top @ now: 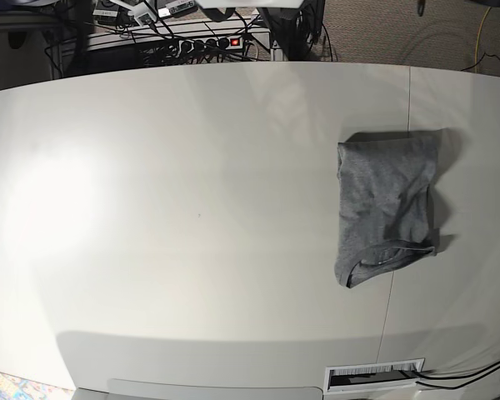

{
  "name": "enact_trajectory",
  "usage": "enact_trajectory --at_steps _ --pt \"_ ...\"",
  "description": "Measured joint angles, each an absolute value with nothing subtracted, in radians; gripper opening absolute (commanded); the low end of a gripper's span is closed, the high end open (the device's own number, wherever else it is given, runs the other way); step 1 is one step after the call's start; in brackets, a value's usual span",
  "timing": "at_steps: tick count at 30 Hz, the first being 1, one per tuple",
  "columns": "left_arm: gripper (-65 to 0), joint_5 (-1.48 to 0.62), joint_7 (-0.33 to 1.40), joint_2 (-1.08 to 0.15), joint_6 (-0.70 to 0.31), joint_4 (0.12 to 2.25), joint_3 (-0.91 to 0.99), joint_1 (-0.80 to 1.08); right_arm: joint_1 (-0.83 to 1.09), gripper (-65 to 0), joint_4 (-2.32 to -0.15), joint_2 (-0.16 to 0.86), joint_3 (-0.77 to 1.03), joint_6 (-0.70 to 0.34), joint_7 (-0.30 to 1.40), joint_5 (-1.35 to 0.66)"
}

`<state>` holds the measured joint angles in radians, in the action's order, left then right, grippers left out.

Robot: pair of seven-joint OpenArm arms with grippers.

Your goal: Fold the T-shirt properly

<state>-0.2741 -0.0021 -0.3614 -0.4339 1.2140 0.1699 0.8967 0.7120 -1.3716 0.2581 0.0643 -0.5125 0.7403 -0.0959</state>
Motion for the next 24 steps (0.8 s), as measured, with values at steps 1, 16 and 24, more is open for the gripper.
enact_trajectory --at_steps 1,16,24 --pt "-65.0 -0.263 -0.014 -0.361 -0.41 1.179 0.139 0.867 0.683 -65.0 -1.328 0.257 0.054 -0.514 0.73 -0.095" --pt "-65.0 -0.235 -0.099 -0.254 -0.213 0.712 -0.163 0.451 0.297 -65.0 -0.607 0.125 -0.134 -0.268 0.316 -0.012" --pt "-65.0 -0.233 -0.099 -0.136 -0.126 0.634 -0.176 0.406 0.173 -65.0 -0.415 0.007 -0.146 -0.007 0.277 -0.005"
